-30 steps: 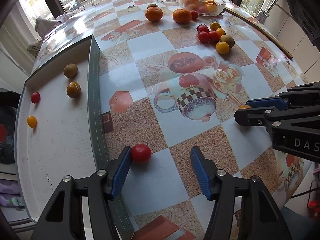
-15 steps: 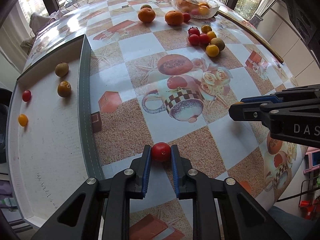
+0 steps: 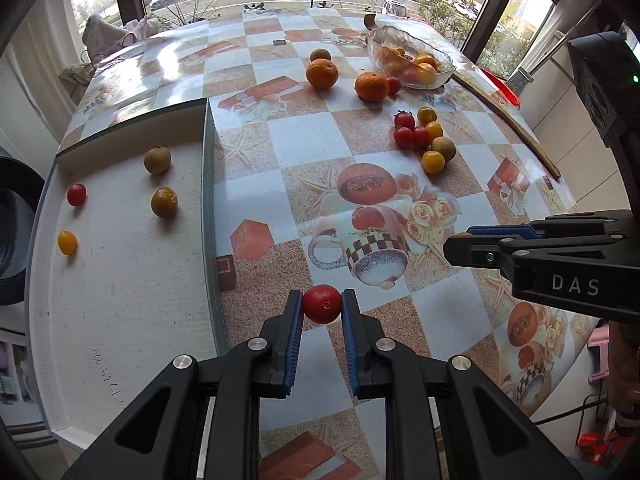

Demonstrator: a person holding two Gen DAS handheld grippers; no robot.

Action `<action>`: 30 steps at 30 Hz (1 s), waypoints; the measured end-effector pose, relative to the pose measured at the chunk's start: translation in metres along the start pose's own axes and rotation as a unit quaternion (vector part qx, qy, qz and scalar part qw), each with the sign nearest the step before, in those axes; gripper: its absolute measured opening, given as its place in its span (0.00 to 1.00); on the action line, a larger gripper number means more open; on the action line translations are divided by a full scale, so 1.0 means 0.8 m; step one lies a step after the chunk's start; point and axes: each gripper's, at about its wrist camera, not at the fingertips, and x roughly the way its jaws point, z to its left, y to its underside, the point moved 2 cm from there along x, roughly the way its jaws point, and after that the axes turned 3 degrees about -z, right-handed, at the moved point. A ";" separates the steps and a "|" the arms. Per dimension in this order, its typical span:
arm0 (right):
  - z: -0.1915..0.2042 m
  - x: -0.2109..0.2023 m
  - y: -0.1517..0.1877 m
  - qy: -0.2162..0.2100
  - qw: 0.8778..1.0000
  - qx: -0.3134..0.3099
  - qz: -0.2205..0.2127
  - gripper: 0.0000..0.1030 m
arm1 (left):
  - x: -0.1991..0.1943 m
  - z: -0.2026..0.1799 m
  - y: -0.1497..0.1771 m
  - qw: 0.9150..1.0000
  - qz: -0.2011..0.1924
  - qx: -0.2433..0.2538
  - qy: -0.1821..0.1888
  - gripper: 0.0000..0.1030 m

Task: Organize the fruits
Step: 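Carry both held tomatoes with both grippers over the white tray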

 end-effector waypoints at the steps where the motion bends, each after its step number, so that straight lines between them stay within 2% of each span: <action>1: 0.002 -0.002 -0.002 -0.001 1.000 -0.002 -0.001 0.22 | -0.004 0.004 -0.002 1.000 -0.003 -0.005 -0.001 0.20; 9: 0.041 -0.003 -0.032 -0.014 1.000 -0.023 -0.011 0.22 | -0.033 0.055 -0.015 0.998 -0.031 -0.045 -0.021 0.20; 17: 0.109 0.006 -0.068 -0.045 0.997 -0.063 -0.021 0.22 | -0.053 0.126 -0.010 0.992 -0.051 -0.097 -0.063 0.20; 22: 0.162 0.024 -0.092 -0.070 0.993 -0.089 -0.018 0.22 | -0.052 0.174 0.000 0.986 -0.053 -0.123 -0.095 0.20; 30: 0.241 0.068 -0.124 -0.088 0.987 -0.131 -0.005 0.22 | -0.023 0.243 0.015 0.976 -0.031 -0.167 -0.136 0.20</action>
